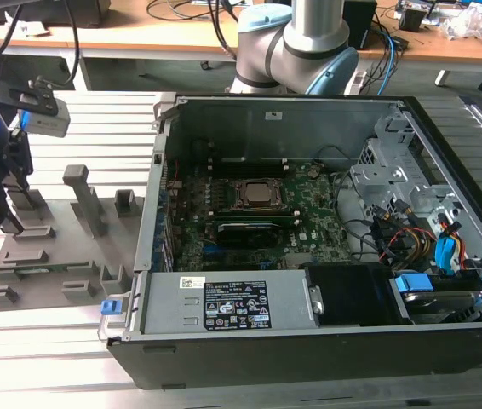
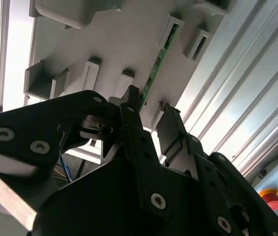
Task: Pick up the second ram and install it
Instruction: 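Pick up the second ram and move it above second insertion slot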
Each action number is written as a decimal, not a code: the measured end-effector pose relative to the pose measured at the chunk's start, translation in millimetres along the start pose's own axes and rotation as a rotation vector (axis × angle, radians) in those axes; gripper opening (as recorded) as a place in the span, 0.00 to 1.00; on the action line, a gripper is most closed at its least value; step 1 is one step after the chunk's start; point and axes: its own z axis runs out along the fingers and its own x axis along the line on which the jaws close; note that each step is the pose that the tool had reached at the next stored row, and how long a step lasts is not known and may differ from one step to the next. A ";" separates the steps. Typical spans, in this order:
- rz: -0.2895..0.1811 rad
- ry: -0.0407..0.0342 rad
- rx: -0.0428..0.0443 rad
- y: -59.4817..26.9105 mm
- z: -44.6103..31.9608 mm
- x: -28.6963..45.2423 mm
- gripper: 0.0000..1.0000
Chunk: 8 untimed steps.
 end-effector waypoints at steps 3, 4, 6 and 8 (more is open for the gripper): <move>0.000 0.0001 0.0000 -0.1 2.8 0.1 0.42; 0.000 0.0001 0.0000 -0.1 3.6 0.1 0.42; 0.000 0.0001 -0.0001 -0.2 4.9 0.1 0.42; 0.000 0.0001 0.0000 -0.3 7.1 0.2 0.42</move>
